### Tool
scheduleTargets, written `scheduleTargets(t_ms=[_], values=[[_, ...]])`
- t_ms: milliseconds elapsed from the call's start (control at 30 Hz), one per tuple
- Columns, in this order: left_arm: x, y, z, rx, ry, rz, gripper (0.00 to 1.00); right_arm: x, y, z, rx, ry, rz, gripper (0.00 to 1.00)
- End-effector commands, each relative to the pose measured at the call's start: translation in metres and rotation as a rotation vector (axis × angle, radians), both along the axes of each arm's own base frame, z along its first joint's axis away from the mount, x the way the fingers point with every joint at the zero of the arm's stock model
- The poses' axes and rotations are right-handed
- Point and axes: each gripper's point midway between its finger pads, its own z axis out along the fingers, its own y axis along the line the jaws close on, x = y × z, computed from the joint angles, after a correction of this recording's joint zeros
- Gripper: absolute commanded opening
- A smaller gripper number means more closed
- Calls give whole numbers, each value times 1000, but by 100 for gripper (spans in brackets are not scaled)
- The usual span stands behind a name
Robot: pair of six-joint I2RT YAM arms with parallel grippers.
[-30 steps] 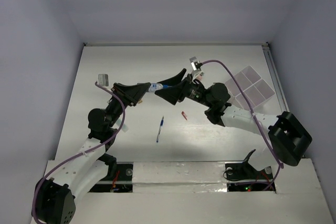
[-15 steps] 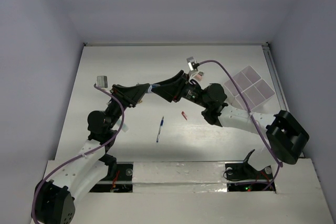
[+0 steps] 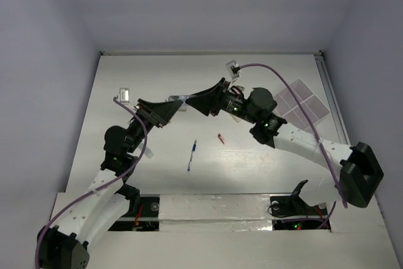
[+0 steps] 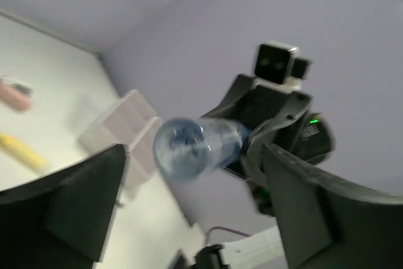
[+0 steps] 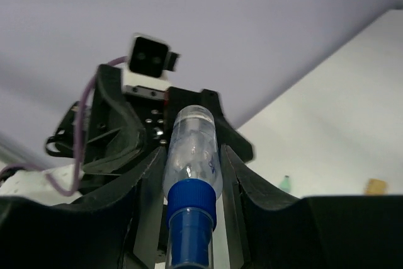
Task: Sort the stationery into containers
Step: Place the stationery in the storage box.
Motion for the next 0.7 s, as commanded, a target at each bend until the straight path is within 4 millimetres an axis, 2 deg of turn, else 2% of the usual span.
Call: scheduleTargets(t_ms=[0, 33, 67, 133, 167, 267, 300, 333, 367, 400, 467, 500, 533, 667], values=[[4, 11, 21, 238, -73, 131, 90, 25, -36, 27, -115, -38, -150, 0], [7, 16, 17, 289, -59, 166, 93, 38, -56, 38, -124, -46, -206, 0], [10, 22, 3, 355, -4, 199, 96, 45, -69, 25, -183, 1, -240, 0], [8, 30, 4, 444, -32, 237, 99, 58, -95, 20, -238, 17, -305, 0], [5, 32, -5, 488, -11, 237, 99, 70, -122, 17, -291, 58, -383, 0], [-2, 36, -14, 597, -51, 230, 99, 86, -168, 3, -431, 109, -530, 0], [-6, 35, -25, 641, -32, 204, 99, 96, -201, -6, -520, 162, -659, 0], [-7, 36, -29, 688, -50, 197, 99, 101, -219, -11, -561, 190, -723, 0], [-9, 37, -39, 729, -34, 181, 99, 100, -239, -24, -626, 246, -784, 0], [-11, 35, -46, 754, -33, 158, 99, 107, -274, -24, -662, 273, -918, 0], [-17, 33, -59, 804, -39, 120, 99, 105, -313, -38, -743, 347, -1045, 0], [-21, 31, -62, 809, -49, 106, 99, 104, -326, -41, -761, 369, -1081, 0], [-24, 29, -72, 817, -40, 91, 99, 106, -349, -45, -766, 407, -1137, 0], [-41, 13, -63, 796, -122, 23, 99, 107, -389, -64, -804, 512, -1209, 0]])
